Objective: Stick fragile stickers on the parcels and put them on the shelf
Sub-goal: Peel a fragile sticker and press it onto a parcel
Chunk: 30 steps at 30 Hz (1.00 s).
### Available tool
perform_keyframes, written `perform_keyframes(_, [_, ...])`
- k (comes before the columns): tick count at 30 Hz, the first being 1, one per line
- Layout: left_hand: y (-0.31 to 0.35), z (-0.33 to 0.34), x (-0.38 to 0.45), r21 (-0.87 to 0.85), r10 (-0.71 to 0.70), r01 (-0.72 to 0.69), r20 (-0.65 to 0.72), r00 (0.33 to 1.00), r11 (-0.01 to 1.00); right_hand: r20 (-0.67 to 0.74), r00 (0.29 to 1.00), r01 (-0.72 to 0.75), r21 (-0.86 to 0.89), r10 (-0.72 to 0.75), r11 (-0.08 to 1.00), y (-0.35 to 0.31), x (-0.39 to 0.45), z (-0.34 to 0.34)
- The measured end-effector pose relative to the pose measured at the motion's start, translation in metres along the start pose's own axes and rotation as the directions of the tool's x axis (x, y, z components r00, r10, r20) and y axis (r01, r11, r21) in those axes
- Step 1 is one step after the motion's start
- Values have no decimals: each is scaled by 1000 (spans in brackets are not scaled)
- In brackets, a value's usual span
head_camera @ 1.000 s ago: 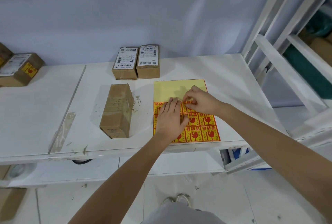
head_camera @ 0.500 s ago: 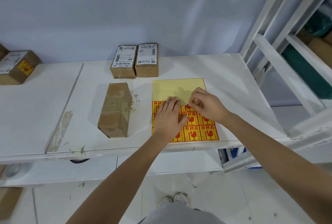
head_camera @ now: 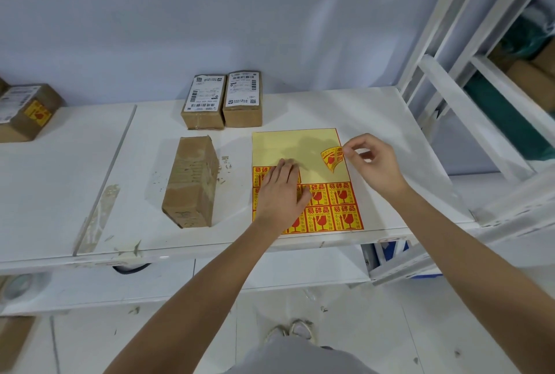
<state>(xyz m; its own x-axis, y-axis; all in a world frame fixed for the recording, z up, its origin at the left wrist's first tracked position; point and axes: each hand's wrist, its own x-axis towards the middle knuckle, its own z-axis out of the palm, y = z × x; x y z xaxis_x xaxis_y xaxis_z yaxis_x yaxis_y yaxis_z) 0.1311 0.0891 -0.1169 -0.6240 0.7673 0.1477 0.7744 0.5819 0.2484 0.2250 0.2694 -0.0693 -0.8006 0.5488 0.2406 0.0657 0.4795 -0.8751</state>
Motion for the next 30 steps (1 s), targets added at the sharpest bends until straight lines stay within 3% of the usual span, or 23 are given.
perform_keyframes(3, [-2,0,0,-94,-8,4,-43,999,996,41,999,-20,8,20,1000,-9,-1,-5])
perform_keyframes(5, [-8,-3,1,-310,-61,53,-14,998,949,64,998,-17,8,16,1000,-12,-4,-5])
perform_keyframes(7, [-13,-12,2,-623,-146,148,55,988,768,69,997,-17,20,16,1000,-16,-6,-4])
perform_keyframes(9, [-15,-24,3,-770,-197,236,145,970,593,78,996,-33,18,31,999,-21,-8,-2])
perform_keyframes(11, [-15,-35,5,-764,-146,226,172,974,604,112,992,-55,9,53,998,-25,-9,-1])
perform_keyframes(13, [-11,-48,5,-746,-77,119,91,993,655,157,985,-70,22,65,997,-32,-10,1])
perform_keyframes(15, [-6,-60,5,-763,-71,48,3,997,644,202,977,-66,19,61,998,-41,-11,3])
perform_keyframes(20, [0,-74,6,-762,-86,127,94,992,634,249,968,7,27,-13,1000,-66,-14,8])
perform_keyframes(25, [1,-79,-6,-754,-158,133,40,987,644,263,964,40,30,-47,999,-81,-18,9])
perform_keyframes(30, [6,-89,-19,-797,-263,146,-16,965,586,122,992,-39,118,25,992,-80,-28,22])
